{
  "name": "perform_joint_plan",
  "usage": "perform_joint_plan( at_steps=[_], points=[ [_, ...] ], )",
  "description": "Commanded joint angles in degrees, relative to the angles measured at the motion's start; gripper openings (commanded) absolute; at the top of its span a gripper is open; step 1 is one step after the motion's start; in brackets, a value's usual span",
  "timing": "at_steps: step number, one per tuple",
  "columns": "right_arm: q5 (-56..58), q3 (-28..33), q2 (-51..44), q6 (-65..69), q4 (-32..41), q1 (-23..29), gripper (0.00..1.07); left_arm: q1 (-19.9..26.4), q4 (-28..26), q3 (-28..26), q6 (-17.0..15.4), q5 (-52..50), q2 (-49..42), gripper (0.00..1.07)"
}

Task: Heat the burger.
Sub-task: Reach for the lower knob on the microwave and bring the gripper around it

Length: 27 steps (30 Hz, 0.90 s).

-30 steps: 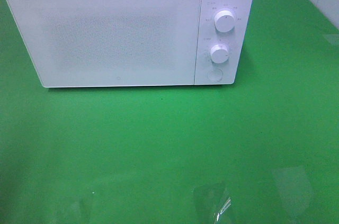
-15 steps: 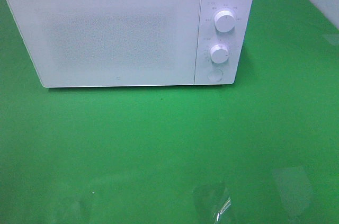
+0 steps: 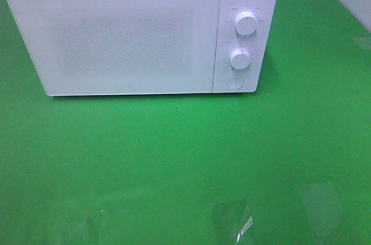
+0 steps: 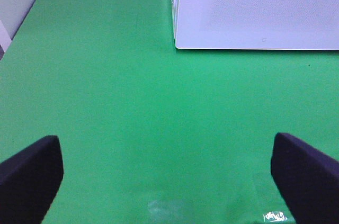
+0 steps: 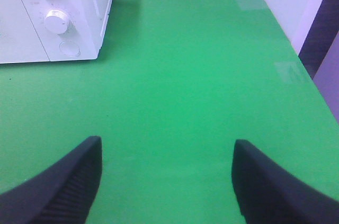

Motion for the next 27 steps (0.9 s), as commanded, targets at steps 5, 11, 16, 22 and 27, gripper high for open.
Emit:
perform_joint_plan(
  at_steps=[5,11,16,22,27],
  points=[
    [-0.3,0.2,-1.5,0.1,0.1,-0.3,0.66,0.2,-0.1,0.1,-0.3,-0.6,-1.1,1.0],
    [-0.3,0.2,-1.5,0.1,0.1,-0.3,0.66,0.2,-0.1,0.1,-0.3,-0.6,-1.1,1.0],
    [-0.3,0.2,-1.5,0.1,0.1,-0.3,0.66,0.2,-0.1,0.1,-0.3,-0.6,-1.0,1.0],
    [-0.3,0.2,-1.5,0.1,0.2,-0.3,0.66,0.2,-0.1,0.1,-0.3,-0.6,-1.0,1.0],
    [-0.3,0.2,-1.5,0.1,0.2,-0.3,0.66,0.2,-0.1,0.1,-0.3,-0.6,-1.0,1.0]
  ],
)
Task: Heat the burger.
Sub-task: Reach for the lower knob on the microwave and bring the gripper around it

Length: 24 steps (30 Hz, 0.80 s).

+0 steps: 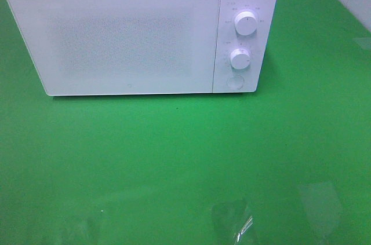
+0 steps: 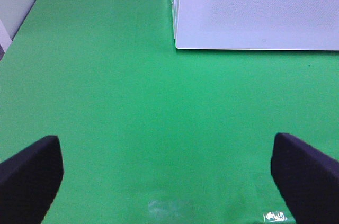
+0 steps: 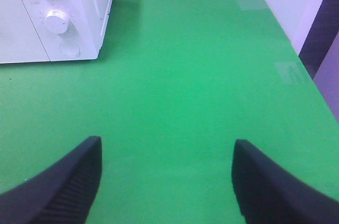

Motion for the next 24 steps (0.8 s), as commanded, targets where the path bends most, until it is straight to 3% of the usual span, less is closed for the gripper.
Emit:
perform_joint_plan(
  at_steps=[1,12,19,24],
  points=[
    [-0.3,0.2,-1.5,0.1,0.2,-0.3,0.66,0.2,-0.1,0.0,-0.3,-0.6,-1.0,1.0],
    [-0.4,0.2,-1.5,0.1,0.2,-0.3,0.67,0.2,-0.1,0.0,-0.3,-0.6,-1.0,1.0],
    [-5.2,-2.8,1.4,-3.3,0.2,-0.3,0.84,0.2,-0.1,0.0,-0.3,-0.6,-1.0,1.0],
    [-11.0,-2.9,6.7,-3.3,0.2,-0.3,0.84,0.2,-0.1,0.0,-0.3,-0.6,-1.0,1.0]
  ],
)
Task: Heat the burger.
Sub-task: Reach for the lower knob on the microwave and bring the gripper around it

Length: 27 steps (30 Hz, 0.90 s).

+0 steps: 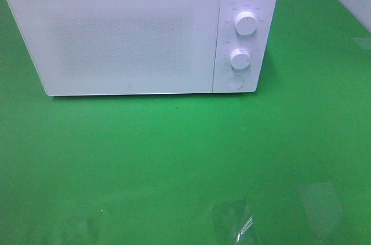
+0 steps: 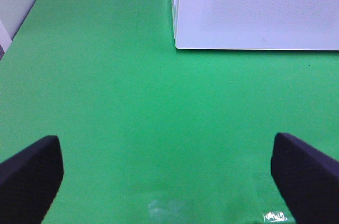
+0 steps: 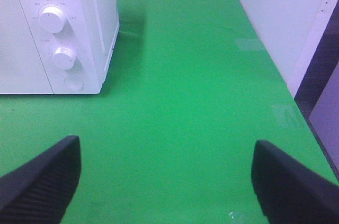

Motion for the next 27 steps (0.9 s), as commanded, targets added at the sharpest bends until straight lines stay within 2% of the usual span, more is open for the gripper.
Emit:
perform_joint_plan(
  at_steps=[1,7,11,16,22,24,27],
  points=[
    [-3.8,-0.5,2.5,-0.6,0.2,-0.3,0.84,0.2,-0.1,0.0,-0.3,-0.6,-1.0,1.0],
    [-13.4,0.5,8.5,-0.3,0.2,-0.3,0.81,0.2,-0.1,0.0,-0.3,-0.6,-1.0,1.0],
    [-24.8,5.2,13.9,0.0,0.2,-0.3,0.79,0.2,-0.1,0.0,-0.3,-0.6,-1.0,1.0],
    [-29.1,6.7,16.6,0.0,0.2,-0.3,0.79,0.2,-0.1,0.0,-0.3,-0.6,-1.0,1.0],
    [-38.2,8.8,23.1,0.1,0.4,-0.3,0.77,0.2,-0.1,0.0,-0.3,-0.6,-1.0,1.0],
    [-44.6,10.0,28.0,0.1,0.5,-0.3,0.76,0.2,-0.1,0.0,-0.3,-0.6,-1.0,1.0],
    [-46.6,10.3,30.4,0.1,0.5,-0.3,0.76,0.2,-0.1,0.0,-0.3,-0.6,-1.0,1.0]
  ],
)
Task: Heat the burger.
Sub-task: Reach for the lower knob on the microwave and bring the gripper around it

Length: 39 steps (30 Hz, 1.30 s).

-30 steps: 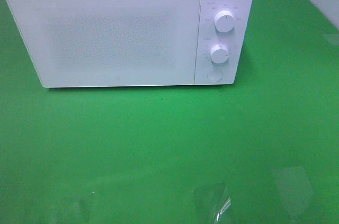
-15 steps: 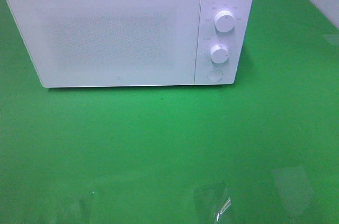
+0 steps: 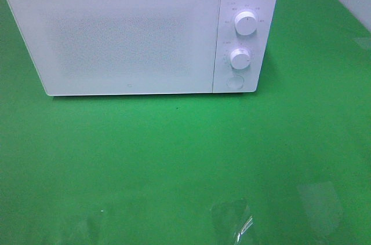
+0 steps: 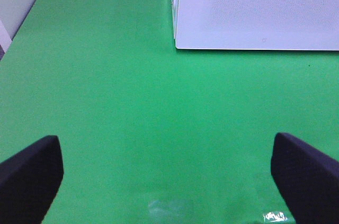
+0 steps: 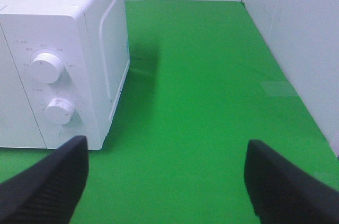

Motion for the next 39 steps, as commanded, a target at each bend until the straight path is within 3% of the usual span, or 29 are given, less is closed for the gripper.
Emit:
perform_joint_plan(
  at_steps=[1,6,15,24,30,32,35,37,39],
  points=[
    [-5.8,0.6,4.7,0.1,0.2,-0.3,0.76,0.2,-0.1,0.0,-0.3,-0.6,-1.0,1.0],
    [-9.9,0.6,9.2,-0.1,0.1,-0.3,0.76,0.2,-0.1,0.0,-0.3,-0.6,-1.0,1.0],
    [-27.3,0.6,20.3,-3.6,1.0,-0.3,0.76,0.2,-0.1,0.0,-0.3,-0.6,-1.0,1.0],
    [-40.2,0.6,32.4,-14.6,13.1,0.4,0.76,0.2,-0.1,0.0,-0.3,-0.6,-1.0,1.0],
    [-47.2,0.6,37.2,-24.2,23.7,8.7,0.76,0.2,-0.1,0.0,-0.3,-0.6,-1.0,1.0],
    [-52.9,0.6,41.1,-27.8,30.5,14.6,0.76,0.2,-0.1,0.0,-0.3,-0.6,-1.0,1.0],
    [-54.3,0.6,41.8,-28.3,31.6,16.1,0.76,0.2,-0.1,0.0,-0.3,-0.6,-1.0,1.0],
    [-60.3,0.6,45.3,-28.8,36.2,22.2,0.76,0.2,-0.1,0.0,-0.3,-0.6,-1.0,1.0],
    [-61.9,0.6,46.2,-28.8,37.6,23.9,0.76,0.2,-0.1,0.0,-0.3,-0.6,-1.0,1.0]
  ],
)
